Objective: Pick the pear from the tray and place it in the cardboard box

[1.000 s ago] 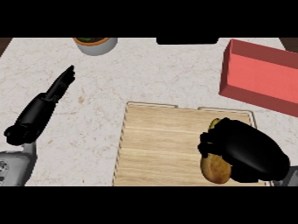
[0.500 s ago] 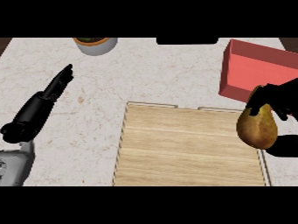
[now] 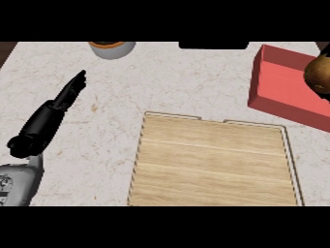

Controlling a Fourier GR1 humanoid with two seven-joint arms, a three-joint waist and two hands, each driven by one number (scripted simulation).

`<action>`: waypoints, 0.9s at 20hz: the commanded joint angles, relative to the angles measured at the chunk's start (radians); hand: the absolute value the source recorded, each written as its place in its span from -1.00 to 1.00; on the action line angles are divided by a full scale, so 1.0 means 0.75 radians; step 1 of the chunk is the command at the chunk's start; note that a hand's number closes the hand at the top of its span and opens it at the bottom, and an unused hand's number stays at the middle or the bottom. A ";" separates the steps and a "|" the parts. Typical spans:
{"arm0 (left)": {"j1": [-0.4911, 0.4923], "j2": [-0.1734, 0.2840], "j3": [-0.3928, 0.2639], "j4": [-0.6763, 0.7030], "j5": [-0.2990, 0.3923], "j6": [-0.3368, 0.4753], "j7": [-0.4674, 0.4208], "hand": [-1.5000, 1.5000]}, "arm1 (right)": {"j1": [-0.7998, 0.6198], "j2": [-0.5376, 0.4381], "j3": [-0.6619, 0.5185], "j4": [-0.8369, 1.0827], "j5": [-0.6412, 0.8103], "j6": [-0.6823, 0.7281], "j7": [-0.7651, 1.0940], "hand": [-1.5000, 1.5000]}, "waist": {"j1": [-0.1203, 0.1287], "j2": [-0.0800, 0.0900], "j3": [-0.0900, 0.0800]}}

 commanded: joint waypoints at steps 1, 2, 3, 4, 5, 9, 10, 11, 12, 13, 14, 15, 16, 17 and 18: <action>0.054 -0.030 -0.022 -0.031 -0.028 0.014 -0.042 0.00 | -0.183 -0.035 0.002 0.306 0.143 -0.057 -0.085 1.00 | 0.016 0.002 0.000; 0.028 -0.022 -0.028 -0.024 -0.012 -0.017 0.005 0.00 | -0.180 -0.086 0.002 0.384 0.165 -0.030 -0.159 1.00 | 0.016 0.004 0.001; 0.000 -0.054 -0.033 0.081 -0.054 0.025 -0.086 0.00 | -0.222 -0.098 0.040 0.443 0.183 0.017 -0.161 1.00 | 0.013 0.009 0.000; -0.055 -0.009 0.012 0.119 -0.024 -0.016 -0.088 0.00 | -0.277 -0.086 0.083 0.488 0.224 0.025 -0.144 1.00 | 0.015 0.009 -0.001; -0.008 0.003 0.015 0.026 0.005 -0.034 -0.036 0.00 | -0.220 -0.155 0.060 0.561 0.236 0.044 -0.239 1.00 | 0.023 0.008 0.001; -0.076 -0.035 -0.016 0.061 -0.019 -0.019 -0.004 0.00 | -0.351 -0.198 0.155 0.787 0.294 0.233 -0.243 1.00 | 0.039 0.017 0.000; -0.052 -0.031 -0.018 -0.007 -0.021 -0.010 0.030 0.00 | -0.313 -0.243 0.151 0.857 0.311 0.238 -0.336 1.00 | 0.045 0.016 0.002; -0.025 -0.035 0.004 0.037 -0.014 -0.004 -0.027 0.00 | -0.304 -0.204 0.192 0.909 0.367 0.181 -0.371 1.00 | 0.049 0.020 0.002; -0.012 -0.038 -0.031 0.024 -0.032 -0.020 -0.029 0.00 | -0.412 -0.249 0.188 0.975 0.368 0.267 -0.393 1.00 | 0.051 0.017 0.001; -0.071 -0.059 -0.028 0.017 -0.027 -0.002 0.012 0.00 | -0.411 -0.243 0.196 1.048 0.388 0.243 -0.466 1.00 | 0.052 0.020 0.003; -0.085 -0.061 -0.052 0.014 -0.050 -0.002 0.025 0.00 | -0.398 -0.202 0.252 1.067 0.445 0.207 -0.472 1.00 | 0.059 0.024 0.003; -0.065 -0.012 -0.006 -0.011 0.015 -0.065 0.032 0.00 | -0.407 -0.271 0.272 1.100 0.479 0.249 -0.511 1.00 | 0.071 0.023 0.003; -0.026 -0.026 -0.014 -0.038 -0.016 -0.026 0.034 0.00 | -0.367 -0.239 0.286 1.152 0.510 0.185 -0.545 1.00 | 0.059 0.018 0.003; -0.008 -0.079 -0.076 -0.067 -0.058 0.009 0.039 0.00 | -0.431 -0.262 0.282 1.221 0.531 0.209 -0.530 1.00 | 0.066 0.019 0.004; -0.030 -0.008 0.002 0.013 -0.018 -0.042 -0.027 0.00 | -0.462 -0.273 0.309 1.250 0.552 0.266 -0.556 1.00 | 0.061 0.023 0.002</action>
